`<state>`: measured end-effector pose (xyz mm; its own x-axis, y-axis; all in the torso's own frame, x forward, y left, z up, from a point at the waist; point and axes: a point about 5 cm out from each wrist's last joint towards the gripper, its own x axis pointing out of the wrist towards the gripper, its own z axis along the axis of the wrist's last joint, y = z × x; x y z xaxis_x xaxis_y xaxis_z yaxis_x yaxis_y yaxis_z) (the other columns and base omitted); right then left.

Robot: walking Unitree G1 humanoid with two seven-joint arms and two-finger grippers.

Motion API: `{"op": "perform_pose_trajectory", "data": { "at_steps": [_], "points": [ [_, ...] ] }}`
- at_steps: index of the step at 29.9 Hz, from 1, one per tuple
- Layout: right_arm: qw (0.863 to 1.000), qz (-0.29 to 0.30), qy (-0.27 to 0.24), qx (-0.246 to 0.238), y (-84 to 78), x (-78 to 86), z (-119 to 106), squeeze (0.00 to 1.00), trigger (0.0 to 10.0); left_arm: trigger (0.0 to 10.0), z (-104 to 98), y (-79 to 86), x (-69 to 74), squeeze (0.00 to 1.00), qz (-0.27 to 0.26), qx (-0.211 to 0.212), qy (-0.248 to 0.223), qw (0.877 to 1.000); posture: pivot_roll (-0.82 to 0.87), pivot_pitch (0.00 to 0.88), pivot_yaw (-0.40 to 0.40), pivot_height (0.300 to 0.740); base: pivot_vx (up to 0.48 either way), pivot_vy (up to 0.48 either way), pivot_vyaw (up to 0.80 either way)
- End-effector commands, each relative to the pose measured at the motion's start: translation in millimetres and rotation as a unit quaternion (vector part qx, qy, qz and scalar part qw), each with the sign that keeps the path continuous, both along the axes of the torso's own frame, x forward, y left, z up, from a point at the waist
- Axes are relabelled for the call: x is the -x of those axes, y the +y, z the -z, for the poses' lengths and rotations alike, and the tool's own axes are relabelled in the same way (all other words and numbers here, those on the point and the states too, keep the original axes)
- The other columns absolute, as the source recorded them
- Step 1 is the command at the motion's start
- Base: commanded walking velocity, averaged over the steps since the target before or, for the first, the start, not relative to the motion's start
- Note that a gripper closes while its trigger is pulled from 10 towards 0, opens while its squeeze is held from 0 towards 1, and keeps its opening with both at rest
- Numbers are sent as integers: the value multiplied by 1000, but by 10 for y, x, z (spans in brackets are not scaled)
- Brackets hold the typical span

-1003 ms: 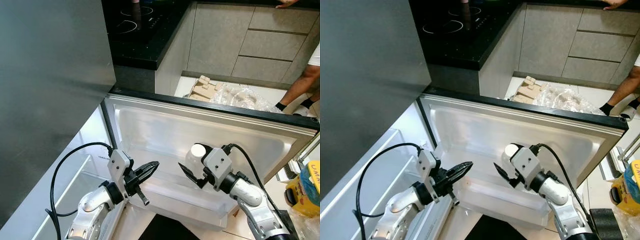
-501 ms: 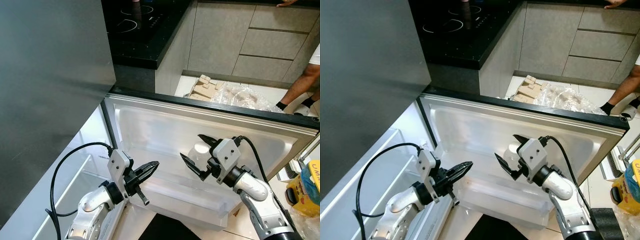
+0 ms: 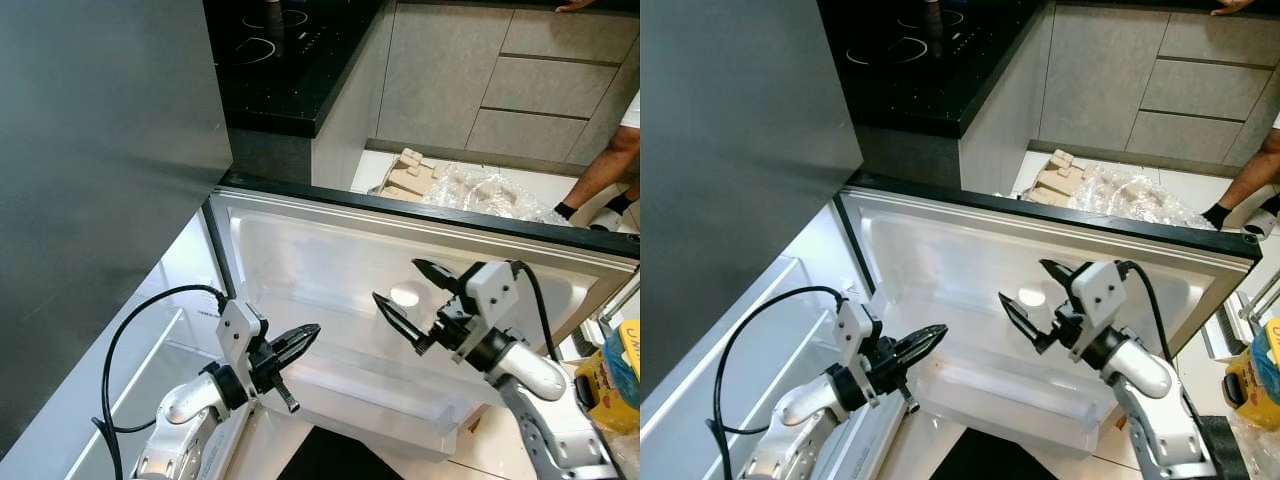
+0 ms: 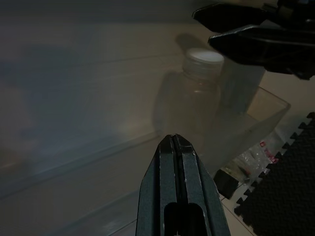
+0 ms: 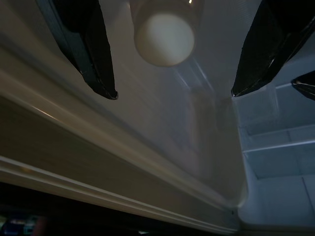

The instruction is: Restocking fridge

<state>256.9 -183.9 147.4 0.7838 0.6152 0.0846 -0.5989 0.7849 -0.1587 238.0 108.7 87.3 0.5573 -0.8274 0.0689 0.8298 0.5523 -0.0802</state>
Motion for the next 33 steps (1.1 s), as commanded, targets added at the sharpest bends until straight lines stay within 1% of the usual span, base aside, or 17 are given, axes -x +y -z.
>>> {"op": "perform_pose_trajectory", "data": {
  "at_steps": [1, 9, 11, 12, 13, 18, 20, 21, 22, 23, 24, 25, 26, 27, 29, 30, 33],
  "points": [
    [1000, -7, -3, 2, -47, 60, -79, 0, 10000, 10000, -2, 11, 20, 0, 4, 3, 3, 1000, -155, 81, 46, 740, 0, 0, 0],
    [999, -34, 10, 14, -62, 149, -141, 0, 10000, 10000, -4, 5, 20, 0, 9, 2, 4, 1000, -158, 78, 51, 740, 0, 0, 0],
    [999, -47, 17, -4, -72, 175, -193, 0, 10000, 10000, -3, 3, 21, 0, 11, 3, 4, 1000, -158, 77, 52, 740, 0, 0, 0],
    [999, -47, 17, -4, -72, 175, -193, 0, 10000, 10000, -3, 3, 21, 0, 11, 3, 4, 1000, -158, 77, 52, 740, 0, 0, 0],
    [998, -60, 23, -24, -68, 198, -243, 0, 10000, 10000, -2, 2, 23, 0, 13, 3, 5, 1000, -159, 75, 52, 740, 0, 0, 0],
    [993, -93, 38, -68, -43, 258, -324, 0, 10000, 10000, -3, -7, 34, 0, 21, 3, 7, 1000, -157, 77, 52, 740, 0, 0, 0],
    [989, -103, 43, -94, -33, 273, -369, 0, 10000, 10000, -2, -9, 35, 0, 22, 3, 8, 1000, -157, 78, 52, 740, 0, 0, 0],
    [985, -120, 47, -112, -12, 297, -399, 0, 10000, 10000, 4, -11, 40, 0, 25, 3, 11, 1000, -157, 80, 52, 740, 0, 0, 0],
    [985, -120, 47, -112, -12, 297, -399, 0, 10000, 10000, 4, -11, 40, 0, 25, 3, 11, 1000, -157, 80, 52, 740, 0, 0, 0],
    [980, -141, 55, -127, 16, 333, -421, 0, 10000, 10000, 11, -12, 48, 0, 28, 3, 15, 999, -158, 81, 53, 740, 0, 0, 0],
    [980, -141, 55, -127, 16, 333, -421, 0, 10000, 10000, 11, -12, 48, 0, 28, 3, 15, 999, -158, 81, 53, 740, 0, 0, 0],
    [975, -164, 64, -135, 45, 374, -431, 0, 10000, 10000, 20, -14, 57, 0, 31, 3, 19, 999, -158, 80, 53, 740, 0, 0, 0],
    [969, -194, 80, -134, 86, 434, -420, 0, 10000, 10000, 34, -16, 67, 0, 35, 2, 25, 999, -158, 80, 53, 740, 0, 0, 0],
    [969, -194, 80, -134, 86, 434, -420, 0, 10000, 10000, 34, -16, 67, 0, 35, 2, 25, 999, -158, 80, 53, 740, 0, 0, 0],
    [954, -251, 133, -92, 200, 576, -269, 0, 10000, 10000, 65, -14, 78, 0, 37, -2, 32, 999, -158, 81, 53, 740, 0, 0, 0],
    [954, -251, 133, -92, 200, 576, -269, 0, 10000, 10000, 65, -14, 78, 0, 37, -2, 32, 999, -158, 81, 53, 740, 0, 0, 0],
    [936, -287, 200, -48, 295, 704, -37, 0, 10000, 10000, 84, -4, 77, 0, 34, -5, 35, 999, -154, 81, 51, 740, 0, 0, 0]
  ]
}}
